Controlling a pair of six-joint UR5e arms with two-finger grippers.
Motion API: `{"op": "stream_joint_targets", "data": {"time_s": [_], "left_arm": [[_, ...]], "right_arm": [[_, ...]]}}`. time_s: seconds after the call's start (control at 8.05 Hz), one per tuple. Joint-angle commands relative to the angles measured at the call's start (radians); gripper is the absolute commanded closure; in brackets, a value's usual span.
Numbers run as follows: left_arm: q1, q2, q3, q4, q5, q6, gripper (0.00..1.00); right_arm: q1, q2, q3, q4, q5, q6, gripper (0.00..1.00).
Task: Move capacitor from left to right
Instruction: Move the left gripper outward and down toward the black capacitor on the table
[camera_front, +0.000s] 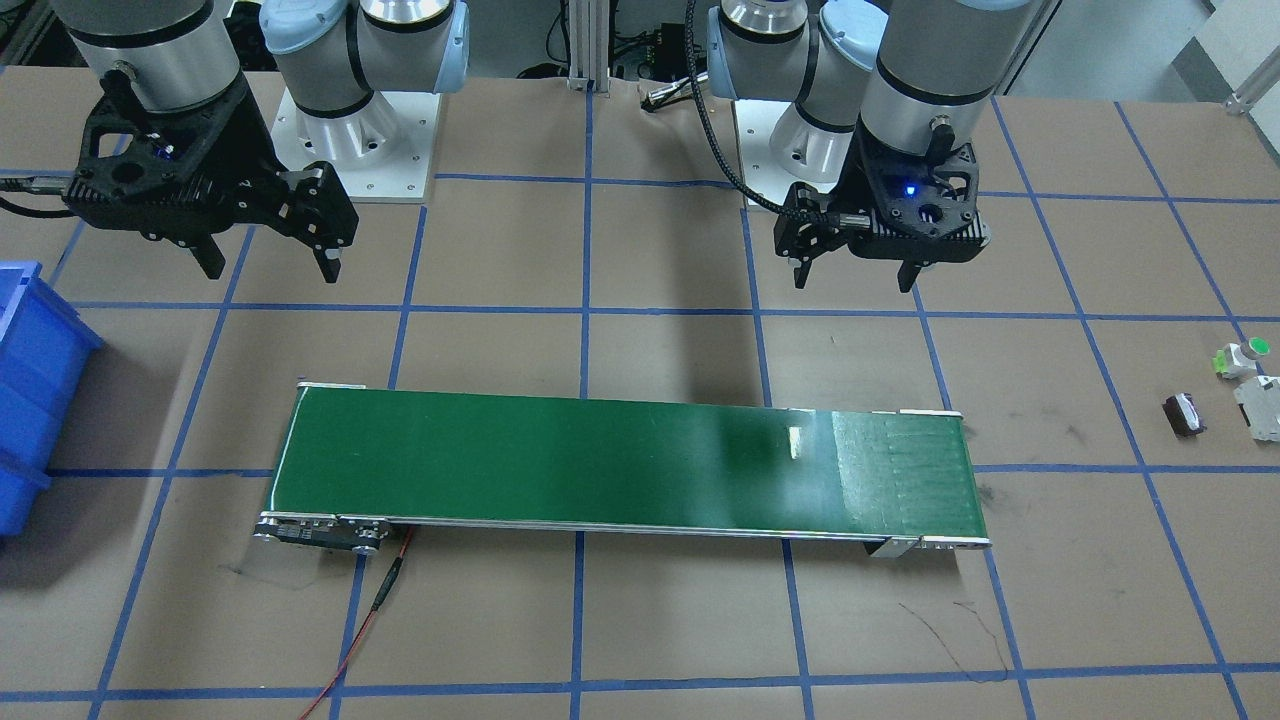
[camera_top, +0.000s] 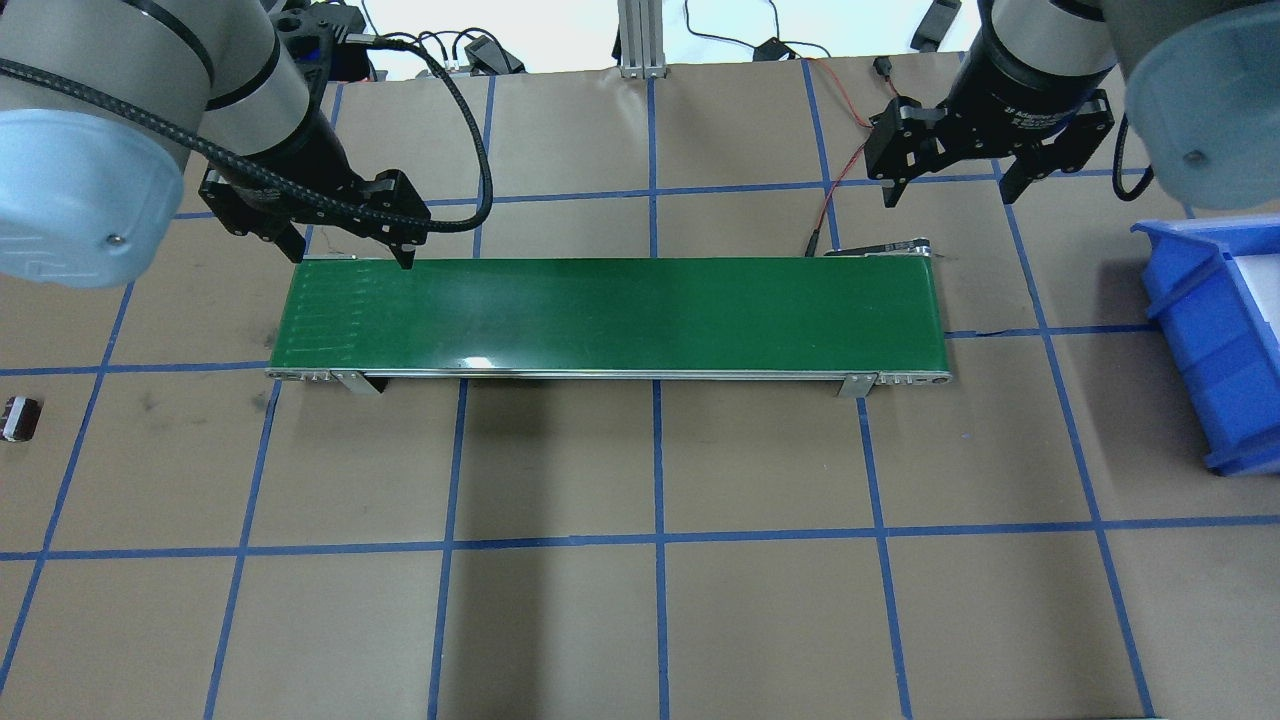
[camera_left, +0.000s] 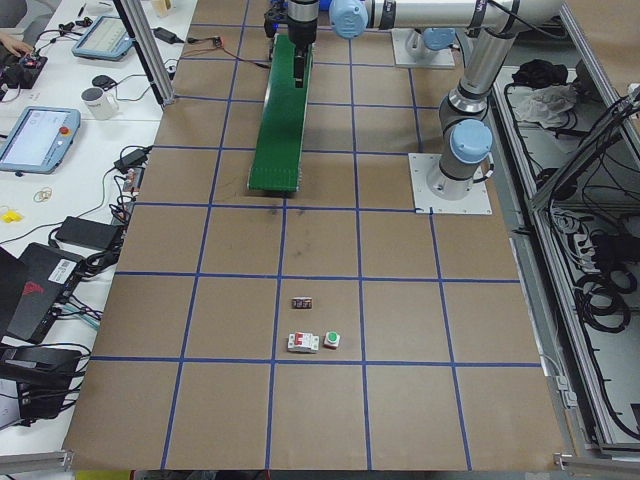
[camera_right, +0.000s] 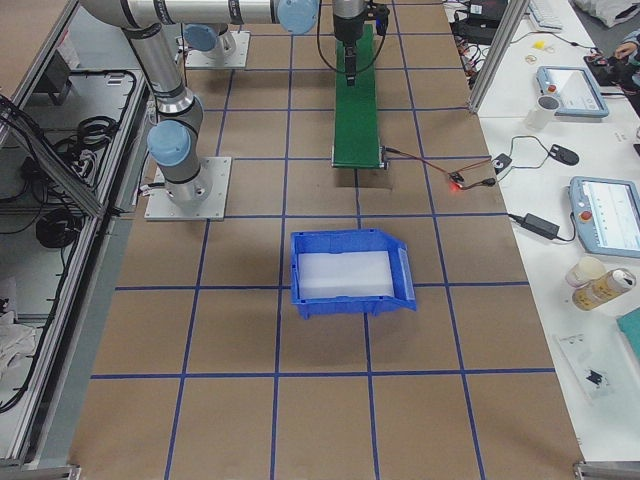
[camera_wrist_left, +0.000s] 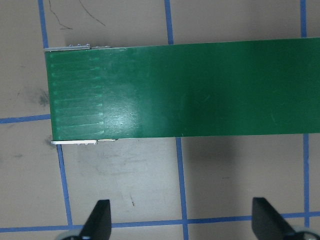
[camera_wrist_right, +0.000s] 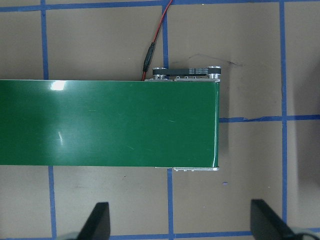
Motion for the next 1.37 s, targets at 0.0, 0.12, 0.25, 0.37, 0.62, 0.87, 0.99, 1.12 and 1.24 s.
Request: {"op": "stream_joint_targets", "data": {"time_s": [0.0,0.12,0.25,0.37,0.62,0.87,0.99,1.12,1.24], "left_arm": [[0.016,0.0,0.001,0.012,0.016,0.028,0.0],[0.087,-0.003,0.005,0.006,0.011,0.054,0.0],[0.235,-0.003,0.005,-0.002,0.013,0.176,0.0],[0.382,-0.012,0.005,0.012,0.014,0.298,0.0],[0.592,-0.113,0.001,0.082,0.008,0.381,0.0],[0.652,-0.219,-0.001,0.241,0.016,0.528,0.0],[0.707,-0.285,-0.001,0.295,0.016,0.54,0.0],[0.782,-0.366,-0.001,0.386,0.01,0.616,0.0],[0.815,-0.45,-0.001,0.509,0.013,0.684,0.0]], "right_arm": [[0.0,0.001,-0.001,0.001,0.022,-0.002,0.0],[0.0,0.001,0.0,0.001,0.022,-0.002,0.0],[0.0,0.001,0.0,0.001,0.022,-0.002,0.0],[0.0,0.001,0.0,0.001,0.022,-0.002,0.0],[0.0,0.001,-0.001,0.001,0.022,-0.002,0.0],[0.0,0.001,0.0,0.001,0.022,-0.002,0.0],[0.0,0.001,0.0,0.001,0.022,-0.002,0.0],[0.0,0.001,0.0,0.001,0.02,-0.002,0.0],[0.0,0.001,0.0,0.001,0.022,-0.002,0.0]]}}
